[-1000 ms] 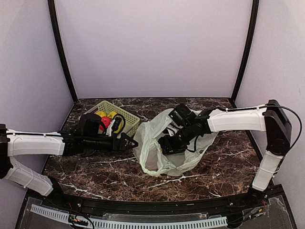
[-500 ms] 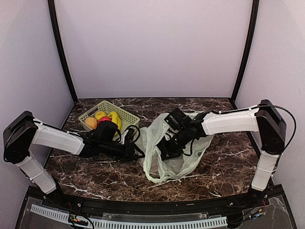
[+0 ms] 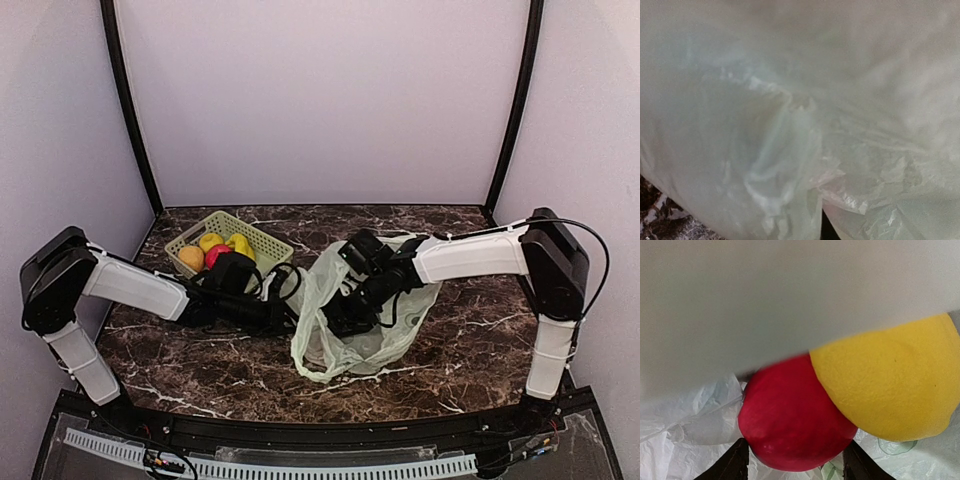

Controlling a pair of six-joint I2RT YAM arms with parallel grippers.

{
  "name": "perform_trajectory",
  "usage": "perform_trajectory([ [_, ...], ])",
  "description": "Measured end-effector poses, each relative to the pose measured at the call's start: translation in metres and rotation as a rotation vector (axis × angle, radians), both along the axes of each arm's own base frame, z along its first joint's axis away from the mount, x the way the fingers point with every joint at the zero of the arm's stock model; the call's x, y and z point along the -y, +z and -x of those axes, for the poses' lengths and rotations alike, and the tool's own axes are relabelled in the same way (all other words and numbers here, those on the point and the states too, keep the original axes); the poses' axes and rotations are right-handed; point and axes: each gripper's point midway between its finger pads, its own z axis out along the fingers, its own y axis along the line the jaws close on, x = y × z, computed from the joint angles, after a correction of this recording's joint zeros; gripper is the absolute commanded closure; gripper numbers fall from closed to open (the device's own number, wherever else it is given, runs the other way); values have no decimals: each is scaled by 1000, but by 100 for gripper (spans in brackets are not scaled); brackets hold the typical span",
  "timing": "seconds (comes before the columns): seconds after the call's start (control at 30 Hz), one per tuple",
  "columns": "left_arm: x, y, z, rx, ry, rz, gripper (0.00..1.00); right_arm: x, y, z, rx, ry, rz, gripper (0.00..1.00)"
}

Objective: Untie the knot of the plastic bag and take out the fruit
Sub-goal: Pick up the fake fruit from the takeout bag.

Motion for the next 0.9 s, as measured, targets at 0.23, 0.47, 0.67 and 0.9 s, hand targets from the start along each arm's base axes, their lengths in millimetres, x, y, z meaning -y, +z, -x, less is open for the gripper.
perform_trajectory([
  [0.23, 5, 4, -8, 12, 5, 19, 93, -1, -5, 1, -25, -1, 9, 32],
  [0.47, 6, 5, -11, 24, 12, 26, 97, -3, -9, 5, -61, -1, 6, 46],
  [0.67, 2, 5, -14, 37, 30, 7, 99, -4, -10, 2, -38, -19, 14, 65],
  [0.9, -14, 13, -11, 76, 52, -63, 99, 10, -4, -9, 66, -83, 43, 72],
])
